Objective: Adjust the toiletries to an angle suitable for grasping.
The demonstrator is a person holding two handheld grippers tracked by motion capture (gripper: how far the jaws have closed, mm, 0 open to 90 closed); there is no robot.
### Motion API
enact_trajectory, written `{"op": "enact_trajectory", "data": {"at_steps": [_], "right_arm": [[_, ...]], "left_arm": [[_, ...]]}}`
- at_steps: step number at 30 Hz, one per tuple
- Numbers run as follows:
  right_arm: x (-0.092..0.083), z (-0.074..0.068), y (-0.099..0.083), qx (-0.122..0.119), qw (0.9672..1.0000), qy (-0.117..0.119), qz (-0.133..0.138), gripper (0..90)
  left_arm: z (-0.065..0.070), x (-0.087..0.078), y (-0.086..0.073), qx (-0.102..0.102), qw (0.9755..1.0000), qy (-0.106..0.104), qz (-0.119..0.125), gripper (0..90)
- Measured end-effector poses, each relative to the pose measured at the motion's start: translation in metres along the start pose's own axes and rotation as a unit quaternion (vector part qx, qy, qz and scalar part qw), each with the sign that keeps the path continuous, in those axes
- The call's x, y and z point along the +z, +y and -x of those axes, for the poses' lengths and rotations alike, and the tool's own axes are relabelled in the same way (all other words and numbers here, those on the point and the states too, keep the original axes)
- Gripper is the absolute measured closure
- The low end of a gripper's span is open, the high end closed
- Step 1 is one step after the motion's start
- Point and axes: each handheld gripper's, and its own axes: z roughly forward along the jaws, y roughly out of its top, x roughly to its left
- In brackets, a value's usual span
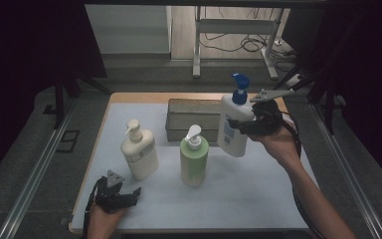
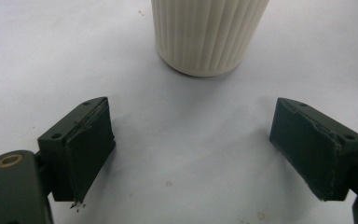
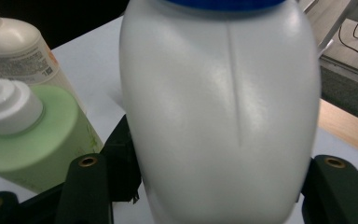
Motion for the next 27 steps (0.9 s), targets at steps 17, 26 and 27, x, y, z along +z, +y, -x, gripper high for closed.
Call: {"op": "enact_trajectory", "data": {"at_steps": [17, 26, 27], "right_arm": [[0.023, -0.003, 0.033, -0.002, 0.9999, -0.005, 0.016, 40.2], [0.043, -0.004, 0.046, -0.001, 0.9997, -0.012, 0.022, 40.3], [0.047, -0.004, 0.048, -0.001, 0.9996, -0.014, 0.023, 40.3]], "left_arm": [[0.000, 0.000, 0.000, 0.000, 1.0000, -0.001, 0.000, 13.0], [0.000, 0.000, 0.000, 0.000, 1.0000, 0.000, 0.000, 13.0], [0.000, 0.000, 0.000, 0.000, 1.0000, -0.001, 0.000, 13.0]]}}
